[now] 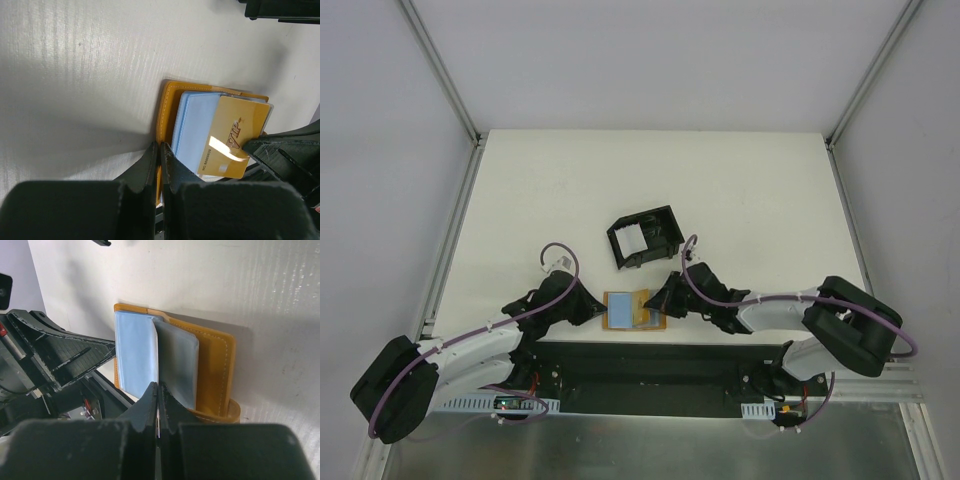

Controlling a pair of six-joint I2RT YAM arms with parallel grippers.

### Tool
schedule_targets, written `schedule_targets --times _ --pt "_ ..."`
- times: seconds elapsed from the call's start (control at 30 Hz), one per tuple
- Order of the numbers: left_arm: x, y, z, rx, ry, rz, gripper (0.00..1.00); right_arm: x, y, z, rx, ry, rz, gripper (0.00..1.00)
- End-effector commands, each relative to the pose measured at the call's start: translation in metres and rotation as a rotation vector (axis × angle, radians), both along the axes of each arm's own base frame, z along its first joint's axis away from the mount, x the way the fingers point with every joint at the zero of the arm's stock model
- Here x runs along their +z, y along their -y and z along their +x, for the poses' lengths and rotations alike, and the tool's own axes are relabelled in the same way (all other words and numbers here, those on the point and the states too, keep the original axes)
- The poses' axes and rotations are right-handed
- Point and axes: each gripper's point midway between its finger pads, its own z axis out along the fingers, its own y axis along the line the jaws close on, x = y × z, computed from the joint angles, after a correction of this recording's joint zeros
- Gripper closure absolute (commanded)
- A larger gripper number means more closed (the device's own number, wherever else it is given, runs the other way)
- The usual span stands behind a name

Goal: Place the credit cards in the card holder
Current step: Insert the credit card into the card holder.

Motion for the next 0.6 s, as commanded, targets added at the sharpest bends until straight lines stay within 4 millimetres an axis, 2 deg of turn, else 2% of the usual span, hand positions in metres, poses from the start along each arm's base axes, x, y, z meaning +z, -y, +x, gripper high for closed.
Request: schedule_targets --times 0.0,0.33,0.57 --pt "-0.006 -0.007 0.002 0.037 -0.001 0.014 1.00 0.003 0.004 0.004 -0.030 0.025 -0.005 1.00" --pt "-0.005 -0.007 0.002 0.035 0.003 0.014 1.00 -0.009 0.016 -0.004 -0.035 0.005 -0.054 1.00" --pt "-0.007 -0.007 0.002 0.031 -0.004 0.022 1.00 -0.009 -0.002 -0.007 0.010 -0.016 -0.015 1.00"
